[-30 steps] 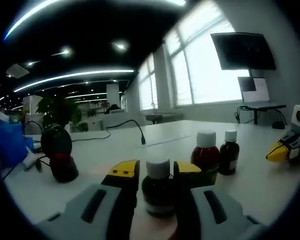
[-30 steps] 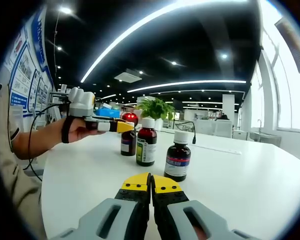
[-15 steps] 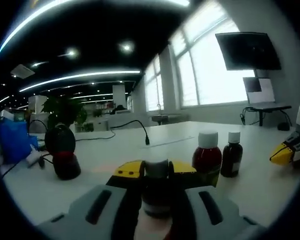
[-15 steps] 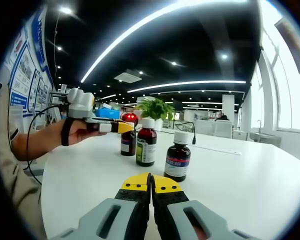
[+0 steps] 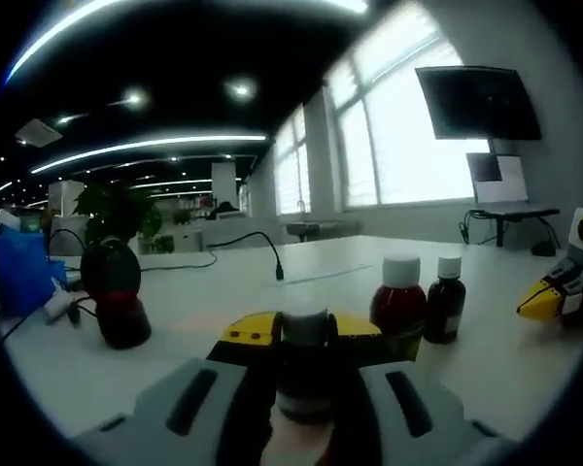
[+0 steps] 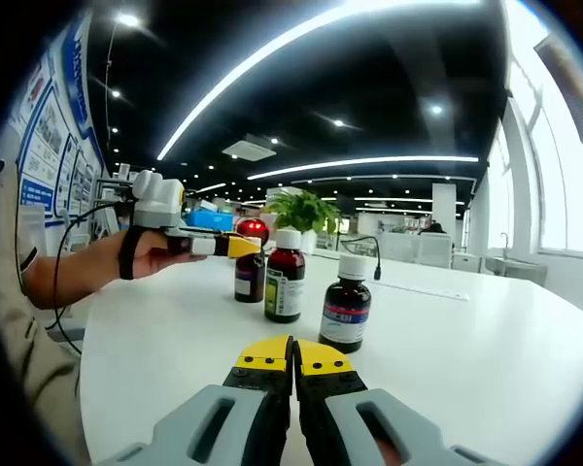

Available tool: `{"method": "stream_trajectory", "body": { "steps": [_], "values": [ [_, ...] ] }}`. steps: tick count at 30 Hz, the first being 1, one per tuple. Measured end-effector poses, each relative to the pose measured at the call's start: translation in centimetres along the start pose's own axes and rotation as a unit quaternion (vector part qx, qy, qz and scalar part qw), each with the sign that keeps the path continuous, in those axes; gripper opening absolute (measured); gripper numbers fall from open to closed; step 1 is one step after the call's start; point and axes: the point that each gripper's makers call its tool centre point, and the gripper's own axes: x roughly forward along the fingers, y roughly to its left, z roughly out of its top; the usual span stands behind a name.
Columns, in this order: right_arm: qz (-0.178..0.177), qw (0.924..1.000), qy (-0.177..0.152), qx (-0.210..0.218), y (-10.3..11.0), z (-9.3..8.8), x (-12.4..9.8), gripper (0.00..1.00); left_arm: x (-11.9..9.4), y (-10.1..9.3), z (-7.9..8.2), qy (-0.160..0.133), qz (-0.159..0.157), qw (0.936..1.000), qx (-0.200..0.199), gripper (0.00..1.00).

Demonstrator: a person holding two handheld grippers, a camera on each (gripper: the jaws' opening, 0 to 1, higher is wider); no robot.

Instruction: Rotate the medicine bottle to make it face forward pick up the medicine bottle inspect the drug traceability code place the medicine on the table

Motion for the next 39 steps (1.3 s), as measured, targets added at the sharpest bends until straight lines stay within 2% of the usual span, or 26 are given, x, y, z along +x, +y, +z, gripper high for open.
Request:
{"method": "stream_trajectory", "body": {
  "steps": [17, 21, 30, 39],
  "values": [
    [0.0, 1.0, 0.001, -0.001, 0.33, 0.02, -0.01, 0.0, -0.34, -0.25, 0.0, 0.008, -0.06, 0.998, 0.015, 0.12],
    [0.0, 1.0, 0.001, -0.001, 0.4, 0.02, -0.02, 0.0, -0.28, -0.3, 0.06, 0.011, -0.086, 0.9962, 0.008, 0.12],
    [0.0, 1.0, 0.002, -0.002, 0.55, 0.0, -0.02, 0.0, -0.31, -0.44, 0.03, 0.02, -0.106, 0.9937, 0.03, 0.12],
    [-0.001, 1.0, 0.003, -0.002, 0.64, -0.01, -0.01, 0.0, -0.65, -0.46, -0.05, 0.024, -0.138, 0.9898, 0.025, 0.12]
  ]
}}
